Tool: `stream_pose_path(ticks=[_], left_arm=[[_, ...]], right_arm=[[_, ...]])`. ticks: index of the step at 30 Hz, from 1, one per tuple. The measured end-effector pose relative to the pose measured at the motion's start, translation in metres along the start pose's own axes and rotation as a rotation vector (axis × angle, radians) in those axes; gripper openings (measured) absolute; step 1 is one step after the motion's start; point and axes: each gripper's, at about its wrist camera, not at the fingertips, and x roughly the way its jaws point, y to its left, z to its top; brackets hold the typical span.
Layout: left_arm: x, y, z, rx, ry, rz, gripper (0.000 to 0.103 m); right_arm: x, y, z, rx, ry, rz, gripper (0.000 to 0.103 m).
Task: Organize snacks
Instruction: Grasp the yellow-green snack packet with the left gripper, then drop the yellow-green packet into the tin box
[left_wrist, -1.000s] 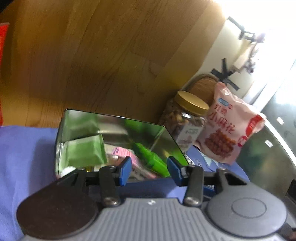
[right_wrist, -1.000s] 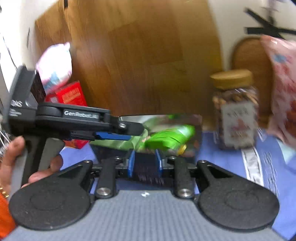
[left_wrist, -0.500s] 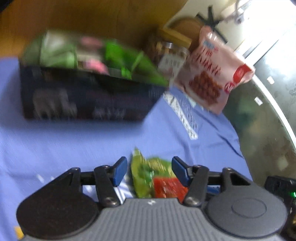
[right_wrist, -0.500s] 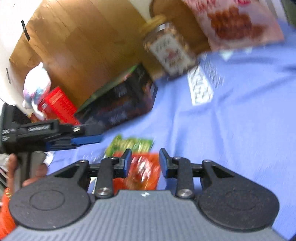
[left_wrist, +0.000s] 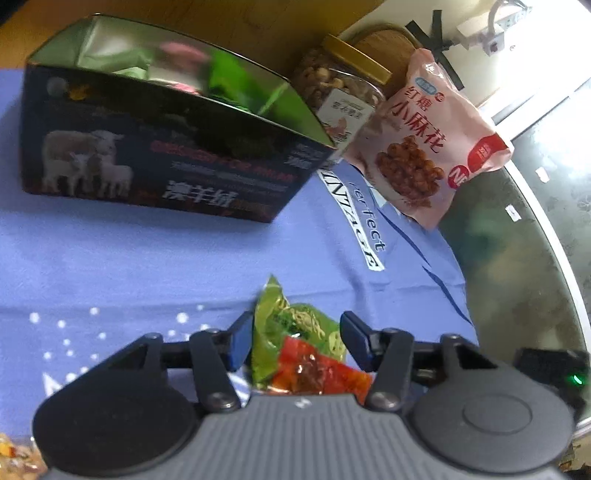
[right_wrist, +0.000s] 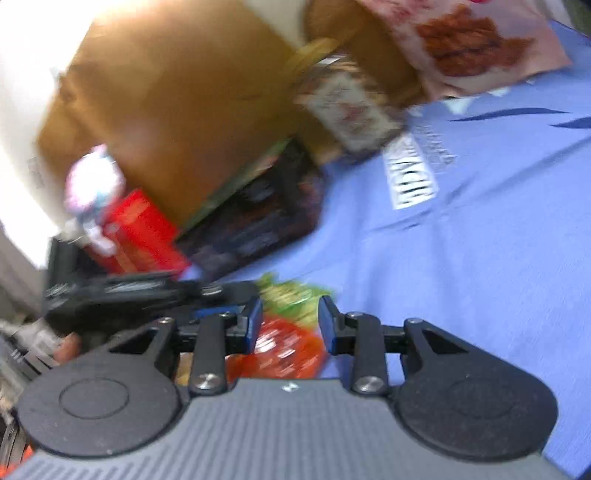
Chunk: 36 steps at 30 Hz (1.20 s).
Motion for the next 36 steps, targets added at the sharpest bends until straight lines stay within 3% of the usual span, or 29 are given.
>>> stream_pose_path(ticks=[1,2,4,7,12,19,22,24,25,26,27,29,32,36], left_arm=[[0.002,-0.003,0.0,0.02,0.001,0.013,0.03],[0.005,-0.007,-0.001,0.042,0.001,0.035,0.023],[0.007,-0.008,-0.001,0.045,-0.005,0.028,0.022],[0.004,-0.007,0.005,0.036,-0.026,0.013,0.018],[-0.025,-0.007,0.019,0.034,-0.107,-0.035,0.015],[-0.072,-0.008,0.061,0.028,-0.248,-0.074,0.015],[-0.088,-0.011,0.086,0.044,-0.322,-0.05,0.015],[-0.092,-0.009,0.101,0.047,-0.386,0.024,0.019],[-0.09,-0.007,0.106,0.051,-0.406,0.089,0.029],[-0.086,-0.004,0.111,0.06,-0.407,0.154,0.037],[-0.08,0.001,0.114,0.064,-0.392,0.213,0.037],[-0.075,0.011,0.111,0.051,-0.361,0.257,0.037],[-0.081,0.019,0.09,0.048,-0.367,0.249,0.037],[-0.09,0.006,0.052,0.092,-0.339,0.209,0.038]], right_arm=[[0.006,-0.006,0.003,0.017,0.03,-0.012,0.035],[0.014,-0.012,0.004,0.041,0.053,0.01,0.029],[0.02,-0.02,0.006,0.104,0.051,0.045,0.027],[0.03,-0.027,0.008,0.164,0.06,0.065,0.011],[0.041,-0.016,0.014,0.159,0.055,0.122,0.011],[0.052,0.03,0.049,0.075,-0.046,0.174,0.011],[0.064,0.055,0.076,0.021,-0.084,0.175,0.011],[0.077,0.069,0.093,-0.01,-0.113,0.164,0.011],[0.084,0.074,0.099,-0.026,-0.129,0.153,0.015],[0.093,0.079,0.106,-0.051,-0.143,0.126,0.018],[0.1,0.083,0.11,-0.082,-0.145,0.09,0.021],[0.105,0.086,0.111,-0.132,-0.158,0.013,0.022],[0.088,0.074,0.1,-0.132,-0.152,0.05,0.024],[0.056,0.053,0.06,-0.169,-0.108,0.04,0.034]])
